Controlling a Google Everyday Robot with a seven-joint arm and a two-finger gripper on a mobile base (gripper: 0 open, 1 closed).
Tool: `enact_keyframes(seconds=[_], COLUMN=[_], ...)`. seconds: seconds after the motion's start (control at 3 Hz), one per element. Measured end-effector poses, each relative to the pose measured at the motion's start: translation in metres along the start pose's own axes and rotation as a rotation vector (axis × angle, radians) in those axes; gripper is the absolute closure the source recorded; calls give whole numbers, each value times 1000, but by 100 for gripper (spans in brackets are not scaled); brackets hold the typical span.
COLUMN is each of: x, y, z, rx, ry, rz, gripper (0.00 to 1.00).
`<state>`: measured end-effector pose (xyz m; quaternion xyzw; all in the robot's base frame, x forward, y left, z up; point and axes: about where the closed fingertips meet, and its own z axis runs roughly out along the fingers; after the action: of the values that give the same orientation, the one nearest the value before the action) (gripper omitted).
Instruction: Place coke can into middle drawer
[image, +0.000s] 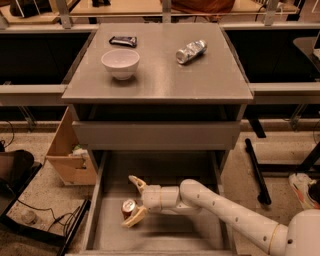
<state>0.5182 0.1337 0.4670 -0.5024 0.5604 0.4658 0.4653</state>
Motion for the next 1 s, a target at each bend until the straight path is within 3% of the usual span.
enact_keyframes(seconds=[0.33,1.0], x=[-50,-155], y=[9,32], z=[-12,-79], rx=[-24,-85], ry=[49,173], rz=[-50,-175], gripper=[0,0])
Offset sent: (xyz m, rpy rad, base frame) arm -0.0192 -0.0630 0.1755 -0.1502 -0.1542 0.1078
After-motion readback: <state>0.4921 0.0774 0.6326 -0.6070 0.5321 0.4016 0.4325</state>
